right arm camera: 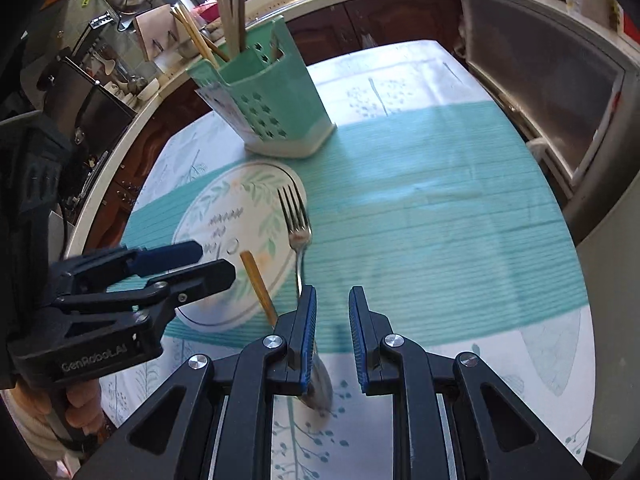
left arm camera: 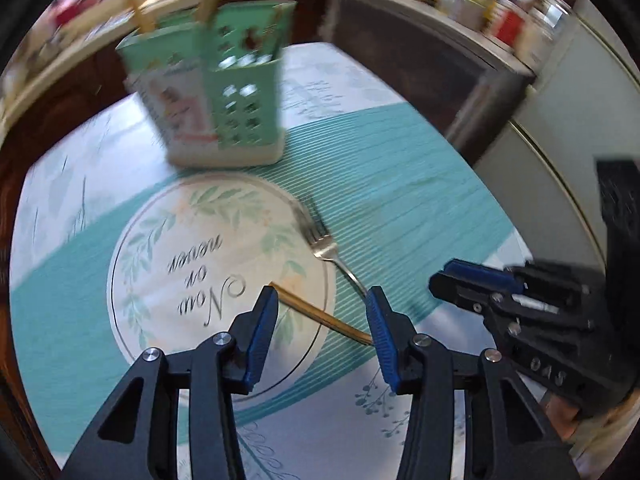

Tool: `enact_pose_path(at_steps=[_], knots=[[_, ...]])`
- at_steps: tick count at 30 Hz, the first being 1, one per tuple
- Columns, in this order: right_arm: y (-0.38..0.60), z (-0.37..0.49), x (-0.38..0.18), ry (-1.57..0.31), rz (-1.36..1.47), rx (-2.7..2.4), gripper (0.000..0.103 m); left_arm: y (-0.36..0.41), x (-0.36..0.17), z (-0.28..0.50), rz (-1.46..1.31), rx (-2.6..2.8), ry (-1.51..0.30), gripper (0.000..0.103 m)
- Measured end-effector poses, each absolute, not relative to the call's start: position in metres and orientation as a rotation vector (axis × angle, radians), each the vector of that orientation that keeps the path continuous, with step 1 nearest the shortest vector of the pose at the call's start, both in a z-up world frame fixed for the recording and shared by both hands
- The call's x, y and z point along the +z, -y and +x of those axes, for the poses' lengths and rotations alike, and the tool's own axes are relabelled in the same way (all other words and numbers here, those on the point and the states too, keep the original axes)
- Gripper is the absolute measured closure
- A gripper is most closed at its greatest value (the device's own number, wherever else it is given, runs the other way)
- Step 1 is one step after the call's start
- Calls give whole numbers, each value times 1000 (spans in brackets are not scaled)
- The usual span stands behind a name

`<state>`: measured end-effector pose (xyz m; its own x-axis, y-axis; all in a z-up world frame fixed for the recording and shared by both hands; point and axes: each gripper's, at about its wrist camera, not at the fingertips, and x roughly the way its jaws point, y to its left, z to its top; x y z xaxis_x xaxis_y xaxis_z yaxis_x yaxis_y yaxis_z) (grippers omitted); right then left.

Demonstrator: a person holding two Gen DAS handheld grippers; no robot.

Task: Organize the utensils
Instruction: 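Move the left tool to the remaining spoon and grasp its handle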

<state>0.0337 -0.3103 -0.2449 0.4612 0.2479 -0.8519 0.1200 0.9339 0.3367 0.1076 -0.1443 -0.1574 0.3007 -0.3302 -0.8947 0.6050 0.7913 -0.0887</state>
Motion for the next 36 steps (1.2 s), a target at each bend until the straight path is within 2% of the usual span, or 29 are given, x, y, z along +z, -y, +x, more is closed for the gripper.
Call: enact_pose_path(at_steps=[5, 12, 16, 18, 20, 22, 24, 28, 36], knots=[[318, 21, -259, -1132, 393, 68, 86, 161, -159, 63, 607, -893, -928, 59], [327, 8, -268, -1149, 424, 59, 86, 176, -182, 34, 895, -1052, -854, 60], [325, 10, -270, -1156, 437, 57, 86, 190, -196, 34, 982, -1065, -848, 67], [324, 11, -270, -1159, 440, 55, 86, 196, -201, 36, 998, -1067, -861, 81], [325, 11, -270, -1159, 445, 54, 86, 202, -204, 42, 990, -1070, -886, 89], [325, 11, -271, -1158, 447, 52, 86, 204, -203, 53, 965, -1069, -916, 91], [326, 11, -271, -1158, 450, 50, 86, 204, -202, 63, 905, -1063, -968, 102], [324, 14, -270, -1157, 456, 59, 86, 196, -197, 88, 759, -968, -1105, 102], [302, 42, -266, -1167, 389, 128, 86, 129, -204, 114, 414, -702, -1348, 102]])
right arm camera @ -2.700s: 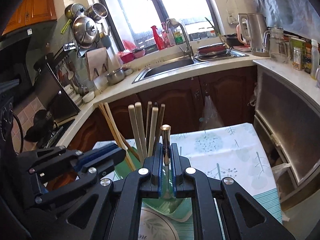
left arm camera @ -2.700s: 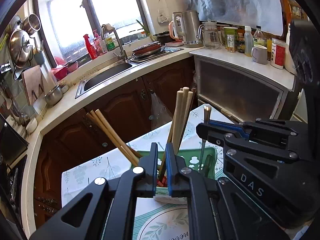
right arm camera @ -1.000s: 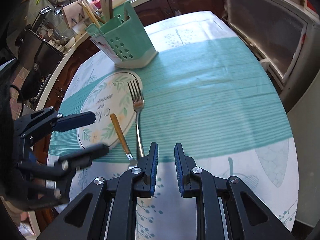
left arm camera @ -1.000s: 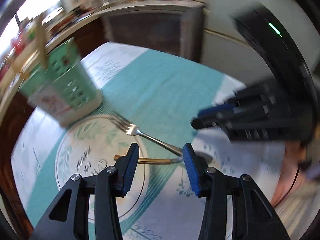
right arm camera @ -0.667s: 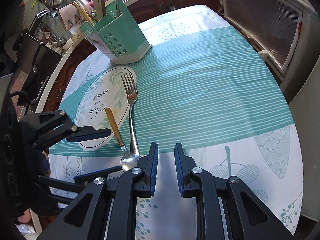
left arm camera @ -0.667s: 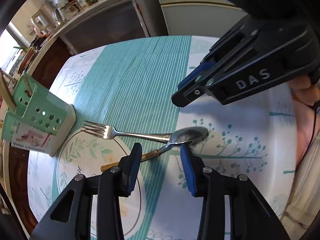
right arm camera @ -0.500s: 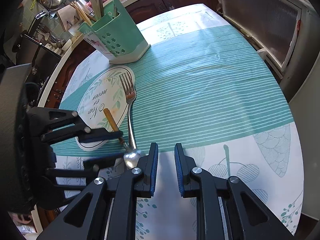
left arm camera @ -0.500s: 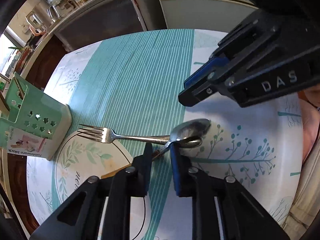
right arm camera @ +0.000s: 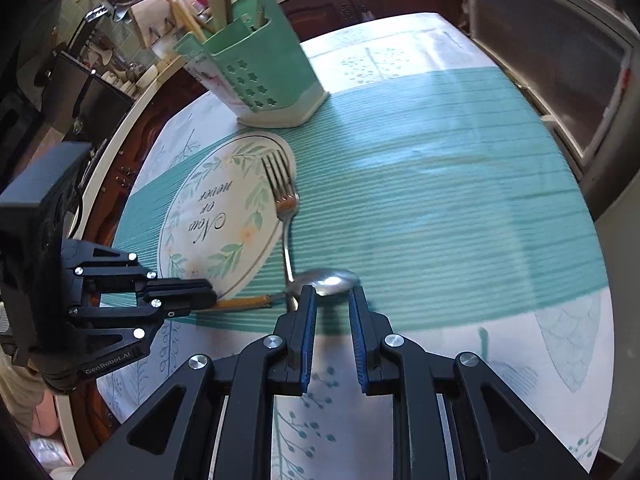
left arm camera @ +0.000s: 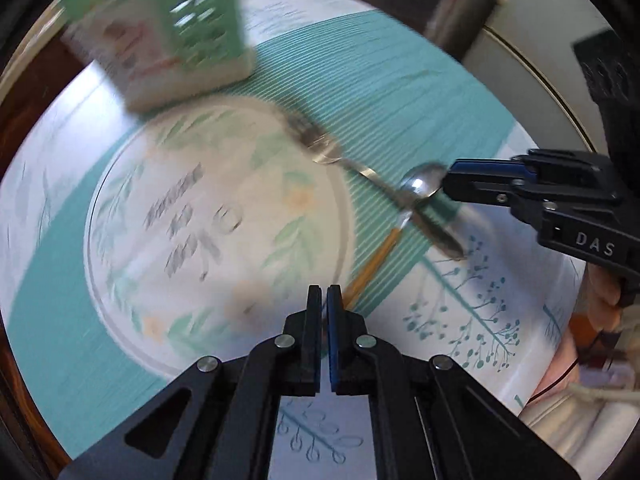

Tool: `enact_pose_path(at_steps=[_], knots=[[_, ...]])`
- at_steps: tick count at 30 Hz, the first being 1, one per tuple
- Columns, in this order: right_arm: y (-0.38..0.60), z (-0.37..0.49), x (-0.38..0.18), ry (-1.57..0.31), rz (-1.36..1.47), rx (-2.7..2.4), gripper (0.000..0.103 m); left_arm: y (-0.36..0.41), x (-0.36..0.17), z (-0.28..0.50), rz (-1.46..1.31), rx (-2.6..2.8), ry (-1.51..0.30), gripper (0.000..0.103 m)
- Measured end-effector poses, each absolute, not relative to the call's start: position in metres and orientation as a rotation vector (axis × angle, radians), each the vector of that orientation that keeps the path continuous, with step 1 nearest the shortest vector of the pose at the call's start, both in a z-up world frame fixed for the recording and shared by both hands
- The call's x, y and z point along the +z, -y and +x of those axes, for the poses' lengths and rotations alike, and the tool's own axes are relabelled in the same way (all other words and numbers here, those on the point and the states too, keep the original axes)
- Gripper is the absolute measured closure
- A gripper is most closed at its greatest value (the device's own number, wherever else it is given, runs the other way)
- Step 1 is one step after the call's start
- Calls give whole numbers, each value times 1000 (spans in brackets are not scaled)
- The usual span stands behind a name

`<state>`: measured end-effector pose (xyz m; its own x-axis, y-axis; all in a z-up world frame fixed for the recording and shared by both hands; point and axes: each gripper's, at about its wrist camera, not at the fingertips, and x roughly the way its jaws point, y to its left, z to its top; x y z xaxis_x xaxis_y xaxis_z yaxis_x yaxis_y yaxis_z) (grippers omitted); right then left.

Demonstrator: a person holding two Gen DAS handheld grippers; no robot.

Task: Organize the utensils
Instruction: 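Move the left tool to the remaining spoon and grasp its handle, then lift the spoon with the left tool while the right tool grasps the silver fork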

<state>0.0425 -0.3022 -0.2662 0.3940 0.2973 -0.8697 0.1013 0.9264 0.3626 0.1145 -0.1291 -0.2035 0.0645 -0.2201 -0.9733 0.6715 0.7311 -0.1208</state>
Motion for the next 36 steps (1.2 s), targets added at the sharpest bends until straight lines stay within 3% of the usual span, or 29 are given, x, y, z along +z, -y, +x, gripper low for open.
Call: enact_pose_path(at_steps=[5, 12, 32, 36], knots=[[291, 72, -265, -1186, 373, 160, 86, 112, -201, 119, 362, -668, -1338, 102], [294, 89, -272, -1224, 502, 190, 86, 133, -187, 129, 278, -726, -1306, 78], [324, 55, -279, -1163, 595, 124, 86, 183, -219, 159, -35, -637, -1382, 78], [322, 55, -281, -1163, 589, 125, 86, 189, -230, 168, -90, -587, -1386, 94]])
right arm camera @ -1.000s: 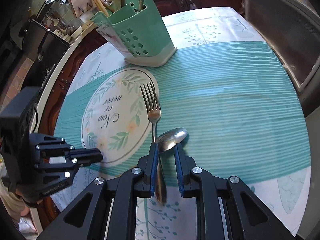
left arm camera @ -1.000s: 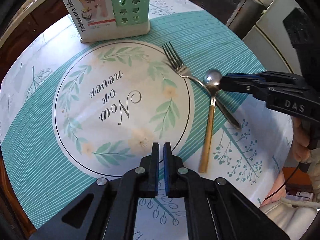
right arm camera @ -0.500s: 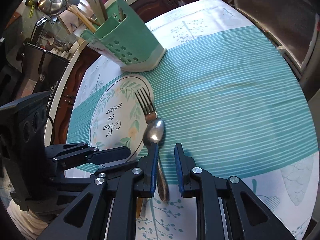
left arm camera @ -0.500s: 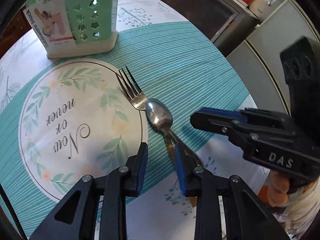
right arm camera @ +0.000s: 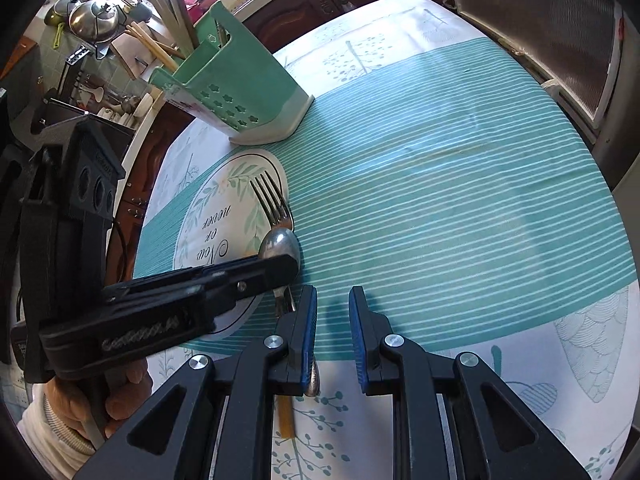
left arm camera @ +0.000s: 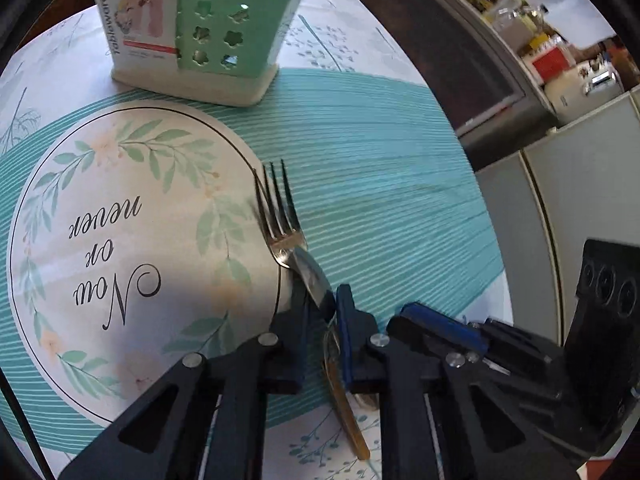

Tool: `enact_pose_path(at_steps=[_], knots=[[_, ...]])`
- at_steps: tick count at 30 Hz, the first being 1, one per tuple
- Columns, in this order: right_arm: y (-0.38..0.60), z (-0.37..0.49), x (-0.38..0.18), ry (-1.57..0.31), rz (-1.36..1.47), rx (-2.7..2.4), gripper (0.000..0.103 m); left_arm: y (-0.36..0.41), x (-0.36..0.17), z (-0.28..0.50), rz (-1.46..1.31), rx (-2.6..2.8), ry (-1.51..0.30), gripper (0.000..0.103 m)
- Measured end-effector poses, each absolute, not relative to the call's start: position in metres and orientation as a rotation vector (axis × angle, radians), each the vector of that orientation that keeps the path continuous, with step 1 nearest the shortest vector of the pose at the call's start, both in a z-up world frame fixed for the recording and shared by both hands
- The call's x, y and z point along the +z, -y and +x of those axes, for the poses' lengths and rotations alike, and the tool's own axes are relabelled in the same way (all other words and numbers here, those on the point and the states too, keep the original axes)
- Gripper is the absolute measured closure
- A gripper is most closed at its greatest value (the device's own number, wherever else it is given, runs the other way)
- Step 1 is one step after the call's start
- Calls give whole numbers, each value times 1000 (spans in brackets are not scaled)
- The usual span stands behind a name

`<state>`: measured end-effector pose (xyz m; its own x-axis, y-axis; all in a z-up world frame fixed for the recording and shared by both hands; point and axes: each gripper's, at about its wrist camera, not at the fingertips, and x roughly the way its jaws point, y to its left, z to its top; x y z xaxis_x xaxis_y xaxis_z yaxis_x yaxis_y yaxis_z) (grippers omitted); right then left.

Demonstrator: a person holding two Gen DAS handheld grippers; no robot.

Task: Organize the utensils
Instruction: 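Lift the spoon with the left tool while the right tool grasps the silver fork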

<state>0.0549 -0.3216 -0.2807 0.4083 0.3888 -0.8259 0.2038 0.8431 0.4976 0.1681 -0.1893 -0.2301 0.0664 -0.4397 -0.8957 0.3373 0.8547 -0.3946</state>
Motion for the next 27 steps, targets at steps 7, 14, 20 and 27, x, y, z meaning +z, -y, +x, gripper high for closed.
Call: enact_pose_path(at_steps=[7, 14, 20, 27], knots=[[314, 58, -280, -1171, 573, 150, 86, 162, -224, 160, -193, -579, -1335, 102], [293, 83, -275, -1193, 487, 200, 86, 128, -203, 147, -220, -595, -1272, 102], [270, 112, -274, -1243, 388, 223, 86, 101, -195, 143, -219, -563, -1237, 102], [247, 145, -265, -1232, 232, 185, 79, 69, -198, 149, -259, -530, -1239, 102]])
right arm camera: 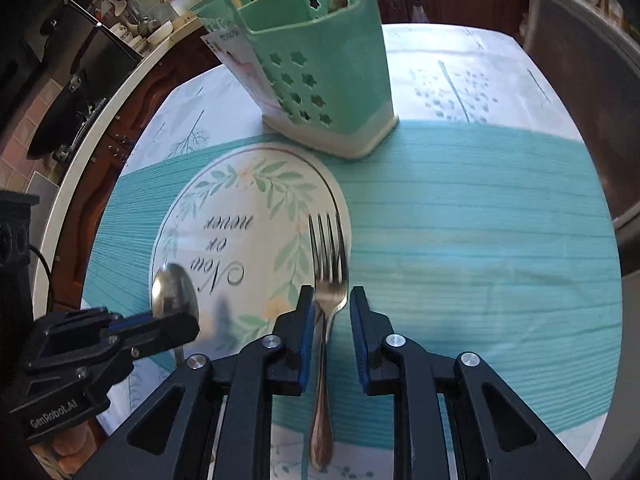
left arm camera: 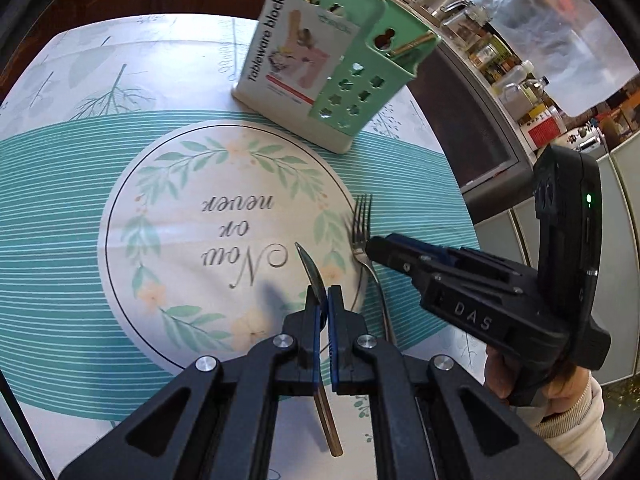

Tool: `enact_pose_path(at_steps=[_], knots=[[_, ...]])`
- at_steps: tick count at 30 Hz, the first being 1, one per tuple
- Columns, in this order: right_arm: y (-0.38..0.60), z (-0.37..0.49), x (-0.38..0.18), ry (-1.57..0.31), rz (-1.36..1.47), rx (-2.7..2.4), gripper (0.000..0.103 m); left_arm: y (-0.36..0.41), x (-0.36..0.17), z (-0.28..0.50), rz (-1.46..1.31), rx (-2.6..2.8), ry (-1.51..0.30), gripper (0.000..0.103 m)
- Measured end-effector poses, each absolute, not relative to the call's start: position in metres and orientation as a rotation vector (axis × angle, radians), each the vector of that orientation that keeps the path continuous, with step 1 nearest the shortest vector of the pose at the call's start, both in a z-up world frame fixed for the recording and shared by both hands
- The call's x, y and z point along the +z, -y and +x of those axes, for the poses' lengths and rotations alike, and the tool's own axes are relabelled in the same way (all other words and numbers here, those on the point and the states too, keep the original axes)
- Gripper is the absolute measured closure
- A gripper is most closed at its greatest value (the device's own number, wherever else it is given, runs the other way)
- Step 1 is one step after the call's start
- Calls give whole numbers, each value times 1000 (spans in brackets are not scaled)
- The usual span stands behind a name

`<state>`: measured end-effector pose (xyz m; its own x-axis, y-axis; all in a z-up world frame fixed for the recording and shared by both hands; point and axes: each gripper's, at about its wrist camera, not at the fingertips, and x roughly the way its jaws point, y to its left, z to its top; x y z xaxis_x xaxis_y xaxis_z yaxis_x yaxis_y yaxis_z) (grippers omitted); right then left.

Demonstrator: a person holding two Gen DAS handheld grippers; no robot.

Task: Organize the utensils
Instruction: 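Lift the spoon with the left tool while the right tool grasps the silver fork, then lower the spoon and fork into the green holder and open both tools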

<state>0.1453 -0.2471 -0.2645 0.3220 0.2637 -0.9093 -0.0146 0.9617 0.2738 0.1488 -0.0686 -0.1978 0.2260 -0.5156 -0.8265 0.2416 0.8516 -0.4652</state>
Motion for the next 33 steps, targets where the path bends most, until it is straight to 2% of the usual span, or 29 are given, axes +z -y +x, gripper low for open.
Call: enact_pose_path(at_steps=[1, 3, 10, 15, 17, 19, 20, 33], knots=[[246, 151, -264, -1226, 228, 185, 71, 64, -199, 149, -264, -531, -1240, 102], [243, 161, -264, -1207, 203, 187, 66, 60, -200, 151, -271, -535, -1243, 102], [233, 185, -272, -1198, 34, 271, 66, 46, -203, 156, -293, -546, -1249, 102], [241, 190, -276, -1170, 31, 393, 66, 41, -209, 161, -311, -546, -1262, 102], [246, 188, -278, -1153, 26, 436, 69, 42, -211, 162, -319, -549, -1269, 102], [252, 187, -279, -1140, 46, 480, 82, 43, -212, 162, -318, -552, -1271, 102], [253, 187, -280, -1139, 56, 496, 85, 44, -212, 161, -316, -553, -1271, 102], [252, 150, -257, -1009, -17, 445, 90, 57, -198, 159, -270, -554, -1246, 102]])
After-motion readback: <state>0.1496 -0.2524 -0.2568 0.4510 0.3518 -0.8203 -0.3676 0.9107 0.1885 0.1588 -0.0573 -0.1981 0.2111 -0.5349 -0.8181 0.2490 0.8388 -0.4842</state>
